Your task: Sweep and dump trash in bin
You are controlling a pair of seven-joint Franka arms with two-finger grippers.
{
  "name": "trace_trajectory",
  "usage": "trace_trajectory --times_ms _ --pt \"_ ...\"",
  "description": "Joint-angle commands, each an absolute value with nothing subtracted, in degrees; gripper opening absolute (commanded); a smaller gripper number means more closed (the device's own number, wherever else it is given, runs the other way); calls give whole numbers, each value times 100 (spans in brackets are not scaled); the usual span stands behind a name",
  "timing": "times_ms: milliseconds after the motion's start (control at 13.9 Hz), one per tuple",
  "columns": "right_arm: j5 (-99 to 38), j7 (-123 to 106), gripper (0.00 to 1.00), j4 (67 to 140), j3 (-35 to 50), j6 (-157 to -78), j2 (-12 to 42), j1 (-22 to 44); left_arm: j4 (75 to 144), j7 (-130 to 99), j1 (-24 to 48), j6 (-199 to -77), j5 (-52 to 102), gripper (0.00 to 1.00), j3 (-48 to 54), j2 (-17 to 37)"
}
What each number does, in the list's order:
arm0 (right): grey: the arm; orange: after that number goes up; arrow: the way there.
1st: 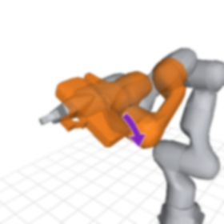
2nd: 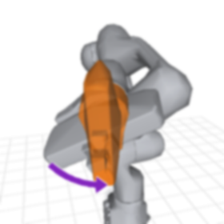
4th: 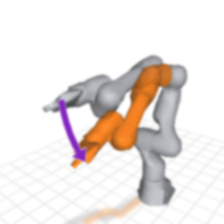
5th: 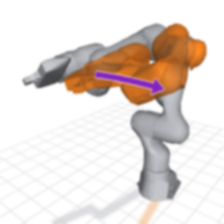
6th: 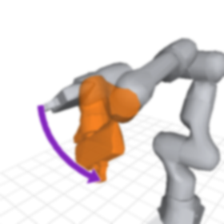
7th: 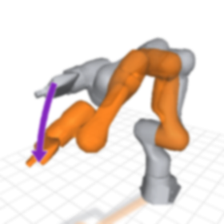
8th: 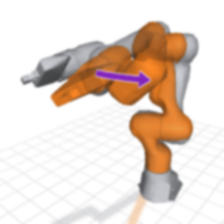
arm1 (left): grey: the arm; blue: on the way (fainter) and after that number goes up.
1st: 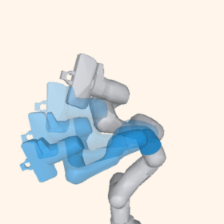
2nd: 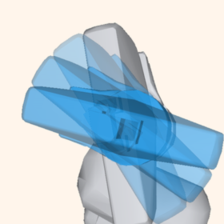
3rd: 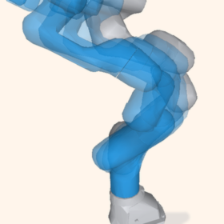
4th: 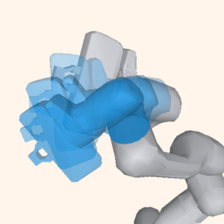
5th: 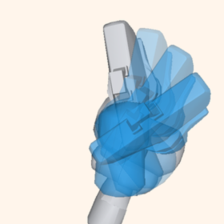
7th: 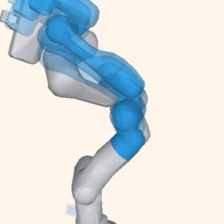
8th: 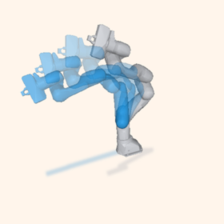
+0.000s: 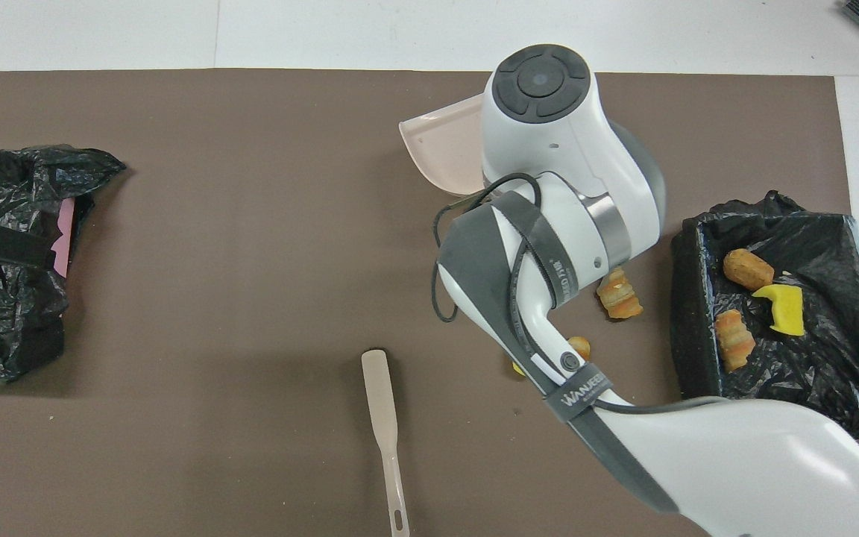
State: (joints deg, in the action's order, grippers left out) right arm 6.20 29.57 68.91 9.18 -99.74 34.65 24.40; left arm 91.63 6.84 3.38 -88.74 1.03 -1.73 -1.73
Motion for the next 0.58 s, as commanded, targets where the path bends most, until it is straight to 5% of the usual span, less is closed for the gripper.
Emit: trace_trajectory --times_ms 0,503 --pt "160 3427 0 6636 905 -10256 3779 2618 9360 747 360 -8816 9 100 -176 -378" --pt "-105 4059 0 6846 905 -10827 4069 3138 9562 747 351 -8850 9 100 -167 -475"
